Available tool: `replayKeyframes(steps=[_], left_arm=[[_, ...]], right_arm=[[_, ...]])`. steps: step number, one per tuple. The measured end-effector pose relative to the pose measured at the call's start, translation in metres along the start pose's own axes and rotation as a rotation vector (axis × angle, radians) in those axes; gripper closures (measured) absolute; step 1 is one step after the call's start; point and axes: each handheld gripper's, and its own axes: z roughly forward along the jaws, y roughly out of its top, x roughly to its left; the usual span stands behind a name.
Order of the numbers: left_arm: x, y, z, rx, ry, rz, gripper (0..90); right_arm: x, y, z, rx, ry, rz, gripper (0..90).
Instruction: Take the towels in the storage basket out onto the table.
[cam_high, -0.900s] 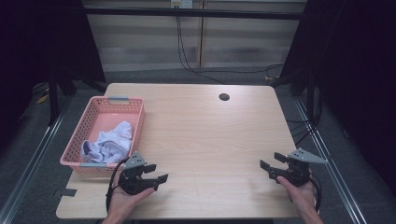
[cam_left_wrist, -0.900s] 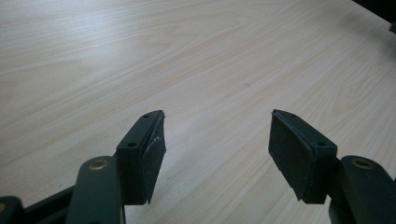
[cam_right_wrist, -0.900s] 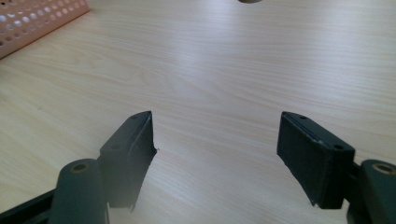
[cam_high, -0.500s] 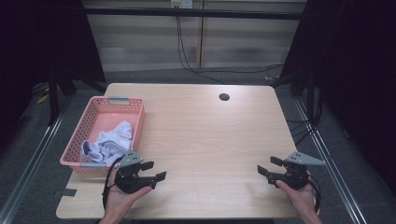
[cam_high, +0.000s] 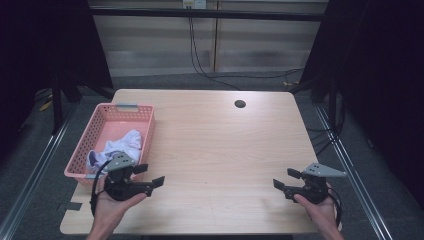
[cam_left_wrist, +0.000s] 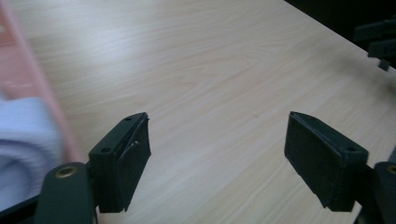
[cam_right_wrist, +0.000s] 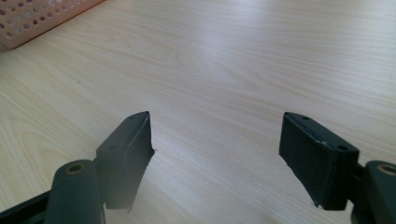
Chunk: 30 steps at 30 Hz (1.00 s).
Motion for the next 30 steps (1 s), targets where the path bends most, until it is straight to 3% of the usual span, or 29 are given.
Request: replayKeyframes(steps=[1, 6, 8, 15, 17, 20, 23, 30], left_arm=[[0.000, 0.000, 0.000, 0.000, 0.000, 0.000, 20.1], [0.028, 0.012, -0.021, -0.039, 0.059, -0.036, 18.8], [0.032, 0.014, -0.024, -0.041, 0.068, -0.044, 19.0], [0.068, 0.031, -0.047, -0.009, 0.153, -0.080, 17.7], [0.077, 0.035, -0.051, 0.013, 0.158, -0.072, 18.7], [0.086, 0.041, -0.052, 0.036, 0.183, -0.083, 18.8], [0.106, 0.047, -0.045, 0.090, 0.219, -0.077, 20.2], [0.130, 0.043, -0.016, 0.191, 0.192, -0.093, 19.6]], right_arm=[[0.000, 0.000, 0.000, 0.000, 0.000, 0.000, 25.1], [0.004, -0.001, 0.001, 0.019, 0.018, -0.013, 23.7], [0.003, 0.000, 0.002, 0.022, 0.018, -0.011, 23.3], [0.002, 0.000, 0.005, 0.043, 0.023, 0.002, 22.6], [0.002, 0.000, 0.005, 0.046, 0.026, -0.001, 22.6], [0.002, 0.000, 0.006, 0.053, 0.019, 0.001, 22.5], [0.001, 0.000, 0.008, 0.064, 0.011, 0.019, 22.4], [0.002, 0.000, 0.006, 0.044, 0.004, 0.010, 22.7]])
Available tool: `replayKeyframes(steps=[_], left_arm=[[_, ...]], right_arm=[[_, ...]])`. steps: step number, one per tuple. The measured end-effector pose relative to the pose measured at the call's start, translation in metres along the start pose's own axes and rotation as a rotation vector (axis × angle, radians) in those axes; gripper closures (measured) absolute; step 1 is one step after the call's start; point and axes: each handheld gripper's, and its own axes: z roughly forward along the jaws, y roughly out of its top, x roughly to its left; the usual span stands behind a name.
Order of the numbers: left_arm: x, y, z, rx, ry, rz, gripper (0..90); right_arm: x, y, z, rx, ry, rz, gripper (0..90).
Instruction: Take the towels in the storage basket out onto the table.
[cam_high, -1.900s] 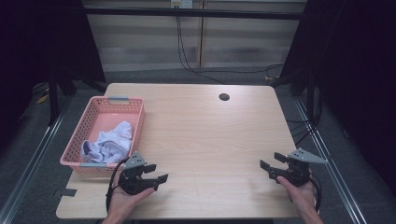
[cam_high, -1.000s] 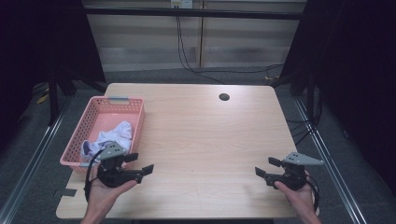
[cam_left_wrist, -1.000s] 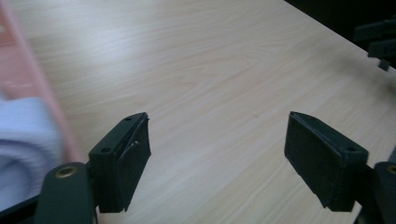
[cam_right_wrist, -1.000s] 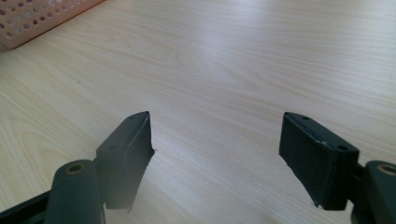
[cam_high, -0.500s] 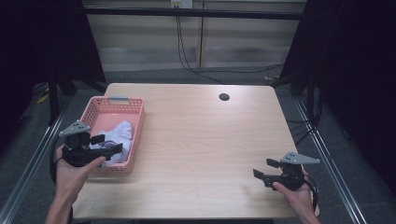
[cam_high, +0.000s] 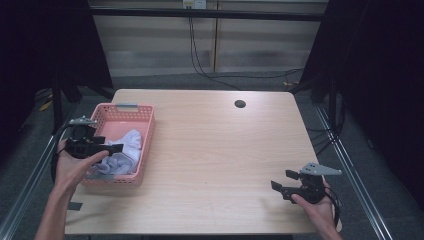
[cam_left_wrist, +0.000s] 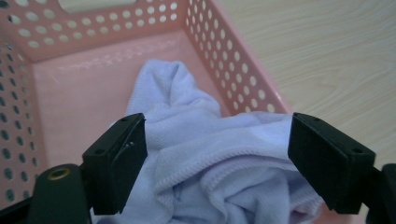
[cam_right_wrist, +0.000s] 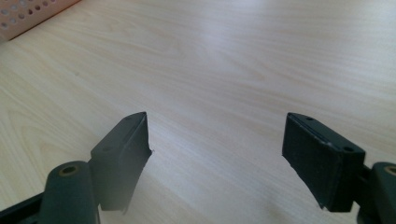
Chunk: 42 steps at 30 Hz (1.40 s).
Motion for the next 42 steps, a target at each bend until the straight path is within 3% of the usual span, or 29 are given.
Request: replayKeyframes(steps=[1, 3, 8, 9, 12, 13, 16, 21, 24, 26, 29, 31, 35, 42], left_arm=[[0.003, -0.001, 0.011, 0.013, 0.021, 0.005, 22.1], [0.004, -0.002, 0.021, 0.040, 0.016, -0.005, 19.0], [0.002, -0.003, 0.034, 0.096, 0.021, 0.011, 15.7], [0.002, -0.005, 0.041, 0.155, 0.036, 0.022, 15.6], [0.005, -0.006, 0.045, 0.168, 0.036, 0.002, 14.6], [0.009, -0.007, 0.047, 0.216, 0.071, 0.015, 14.4], [0.012, -0.007, 0.049, 0.240, 0.067, 0.019, 12.6], [0.010, -0.001, 0.063, 0.331, 0.094, 0.054, 8.5], [0.013, 0.003, 0.074, 0.400, 0.113, 0.025, 1.0], [0.014, 0.002, 0.081, 0.430, 0.099, 0.032, 0.0], [0.016, 0.004, 0.086, 0.454, 0.087, 0.029, 0.0], [0.018, 0.004, 0.090, 0.478, 0.083, 0.005, 0.0], [0.016, 0.006, 0.096, 0.527, 0.083, 0.018, 0.0], [0.013, 0.007, 0.094, 0.517, 0.052, 0.023, 18.6]], right_arm=[[0.002, 0.001, -0.002, -0.018, -0.005, -0.004, 23.0], [0.002, 0.001, -0.002, -0.015, -0.001, -0.005, 23.0], [0.002, 0.001, -0.001, -0.018, 0.008, -0.007, 23.0], [0.003, 0.001, -0.002, -0.029, 0.010, -0.007, 23.0], [0.004, 0.002, -0.003, -0.034, 0.017, -0.012, 23.0], [0.004, 0.001, -0.003, -0.033, 0.021, -0.010, 23.0], [0.004, 0.001, -0.003, -0.033, 0.024, -0.010, 23.0], [0.003, 0.001, -0.003, -0.031, 0.027, -0.012, 23.0], [0.004, 0.002, -0.002, -0.028, 0.030, -0.016, 23.0], [0.005, 0.002, -0.002, -0.023, 0.032, -0.016, 23.0], [0.005, 0.001, -0.003, -0.025, 0.034, -0.024, 23.0], [0.004, 0.001, -0.002, -0.019, 0.038, -0.019, 23.0], [0.005, 0.002, -0.001, -0.017, 0.042, -0.020, 23.0], [0.005, 0.002, -0.001, -0.012, 0.046, -0.019, 22.9]])
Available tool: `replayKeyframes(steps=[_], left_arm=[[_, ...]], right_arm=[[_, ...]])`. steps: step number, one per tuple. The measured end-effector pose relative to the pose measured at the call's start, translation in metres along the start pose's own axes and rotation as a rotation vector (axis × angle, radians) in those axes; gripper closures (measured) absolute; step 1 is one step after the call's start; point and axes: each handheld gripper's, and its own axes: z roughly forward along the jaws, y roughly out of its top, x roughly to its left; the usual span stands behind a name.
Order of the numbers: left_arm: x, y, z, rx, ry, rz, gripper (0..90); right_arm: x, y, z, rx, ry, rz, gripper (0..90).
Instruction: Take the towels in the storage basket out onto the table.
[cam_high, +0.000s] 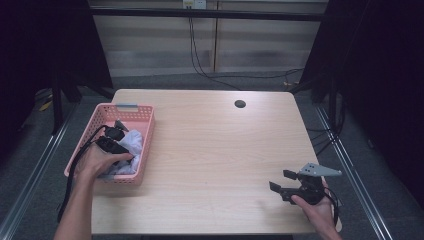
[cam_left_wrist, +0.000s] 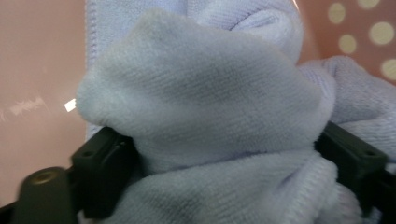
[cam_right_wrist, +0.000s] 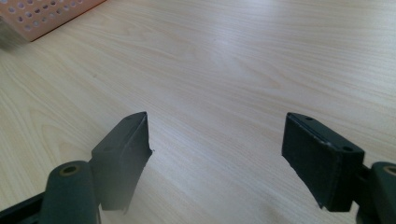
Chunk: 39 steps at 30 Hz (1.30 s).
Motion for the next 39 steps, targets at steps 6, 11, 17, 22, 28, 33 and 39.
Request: replayKeyframes(steps=[6, 11, 17, 22, 28, 33, 39], left_arm=[[0.003, -0.004, -0.004, -0.037, -0.042, -0.011, 32.9], [0.006, -0.011, -0.009, -0.087, -0.083, -0.009, 44.0], [0.007, -0.015, -0.015, -0.126, -0.091, -0.007, 47.9], [0.012, -0.021, -0.024, -0.176, -0.108, -0.036, 48.8], [0.018, -0.027, -0.035, -0.240, -0.128, -0.052, 48.8], [0.023, -0.032, -0.041, -0.284, -0.140, -0.073, 48.7], [0.027, -0.038, -0.057, -0.370, -0.170, -0.108, 48.7]], right_arm=[[0.000, 0.000, 0.000, 0.003, -0.003, -0.004, 22.4], [-0.001, 0.001, 0.000, -0.002, -0.015, -0.002, 22.1], [0.000, 0.001, 0.000, -0.001, -0.020, -0.003, 21.9], [-0.001, 0.001, -0.001, -0.002, -0.027, 0.002, 21.9], [-0.001, 0.001, -0.001, -0.004, -0.028, 0.000, 21.9], [0.000, 0.001, -0.002, -0.003, -0.026, 0.000, 21.9], [-0.001, 0.001, -0.002, -0.006, -0.023, 0.001, 21.3]])
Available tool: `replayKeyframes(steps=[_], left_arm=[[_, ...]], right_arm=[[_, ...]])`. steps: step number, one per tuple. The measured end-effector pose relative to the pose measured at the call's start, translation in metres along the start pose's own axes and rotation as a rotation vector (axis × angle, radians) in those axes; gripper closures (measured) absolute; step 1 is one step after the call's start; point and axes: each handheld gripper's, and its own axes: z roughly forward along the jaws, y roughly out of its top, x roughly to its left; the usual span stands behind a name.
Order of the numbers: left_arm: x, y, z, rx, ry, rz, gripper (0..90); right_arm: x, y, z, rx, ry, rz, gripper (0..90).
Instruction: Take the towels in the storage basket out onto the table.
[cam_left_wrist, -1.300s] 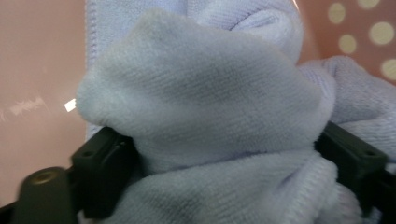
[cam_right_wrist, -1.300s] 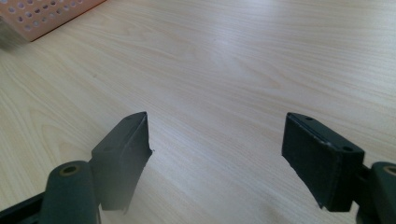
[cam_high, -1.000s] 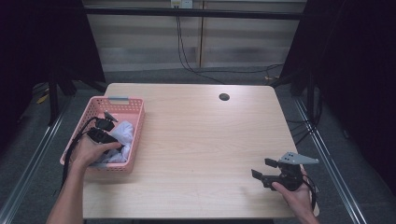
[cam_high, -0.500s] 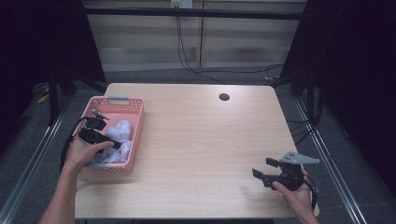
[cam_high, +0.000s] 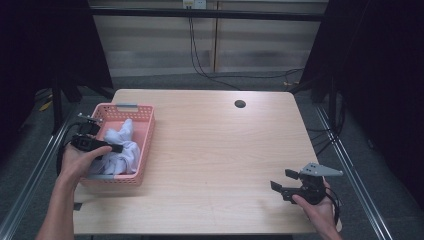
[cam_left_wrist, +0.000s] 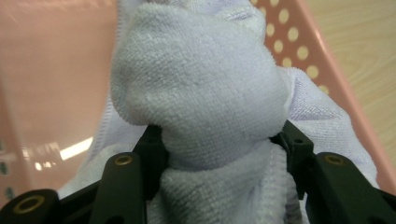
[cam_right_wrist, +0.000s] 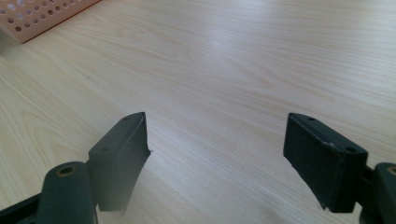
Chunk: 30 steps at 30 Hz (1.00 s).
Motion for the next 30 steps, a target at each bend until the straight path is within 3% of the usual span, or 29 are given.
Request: replayKeyframes(steps=[10, 14, 30], left_arm=[[0.004, -0.004, -0.021, -0.137, -0.006, -0.029, 48.7], [0.006, -0.004, -0.030, -0.171, -0.014, -0.030, 48.7], [-0.001, 0.009, -0.057, -0.234, -0.017, -0.009, 48.4]], right_arm=[[0.000, 0.000, 0.000, -0.001, 0.000, 0.002, 21.3], [0.000, 0.000, 0.001, -0.001, -0.002, 0.005, 21.3], [-0.001, 0.000, -0.001, -0.004, -0.002, 0.007, 21.1]])
